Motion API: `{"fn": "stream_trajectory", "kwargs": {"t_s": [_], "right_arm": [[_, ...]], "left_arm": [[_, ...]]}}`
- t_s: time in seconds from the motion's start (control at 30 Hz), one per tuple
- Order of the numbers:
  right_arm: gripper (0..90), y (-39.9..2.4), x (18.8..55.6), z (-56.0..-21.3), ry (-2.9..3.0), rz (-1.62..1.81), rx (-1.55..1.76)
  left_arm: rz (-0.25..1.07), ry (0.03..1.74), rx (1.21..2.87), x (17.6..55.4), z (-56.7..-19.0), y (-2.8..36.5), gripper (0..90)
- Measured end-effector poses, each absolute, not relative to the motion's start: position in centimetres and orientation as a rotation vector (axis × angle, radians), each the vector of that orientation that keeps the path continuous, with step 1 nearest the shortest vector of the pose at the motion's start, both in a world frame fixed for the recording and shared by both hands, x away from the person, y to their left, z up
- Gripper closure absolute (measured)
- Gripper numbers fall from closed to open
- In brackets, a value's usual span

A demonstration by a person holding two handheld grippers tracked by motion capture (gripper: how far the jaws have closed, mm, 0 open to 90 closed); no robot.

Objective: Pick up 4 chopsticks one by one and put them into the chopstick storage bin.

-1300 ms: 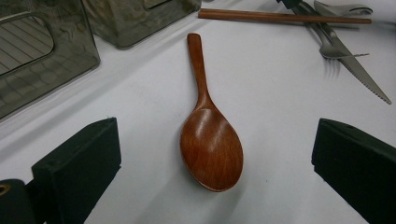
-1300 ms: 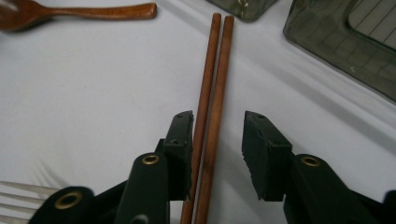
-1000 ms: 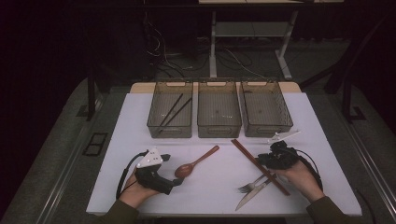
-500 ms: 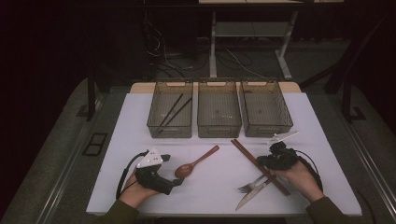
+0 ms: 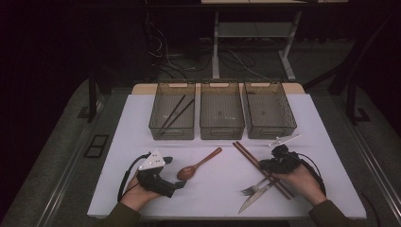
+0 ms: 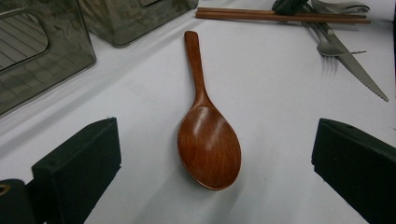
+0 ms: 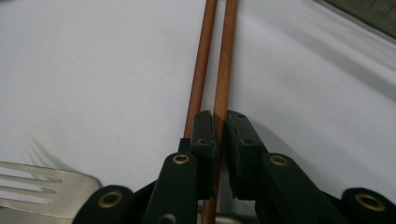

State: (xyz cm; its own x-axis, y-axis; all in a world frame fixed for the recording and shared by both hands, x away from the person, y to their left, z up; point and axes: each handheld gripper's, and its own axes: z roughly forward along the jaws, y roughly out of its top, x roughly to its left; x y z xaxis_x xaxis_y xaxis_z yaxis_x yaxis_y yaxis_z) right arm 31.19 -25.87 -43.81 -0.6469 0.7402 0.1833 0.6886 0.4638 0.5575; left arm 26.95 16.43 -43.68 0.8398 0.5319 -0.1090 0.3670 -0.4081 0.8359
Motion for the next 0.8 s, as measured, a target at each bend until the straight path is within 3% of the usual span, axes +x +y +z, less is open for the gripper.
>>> {"fn": "stream_trajectory", "kwargs": {"t_s": [0.8], "right_arm": [[83.2,-26.09,31.15,-43.64,2.562,0.983,1.374]], "left_arm": [[0.202,0.654,2.047,26.95,-43.79,16.39,0.7]]}}
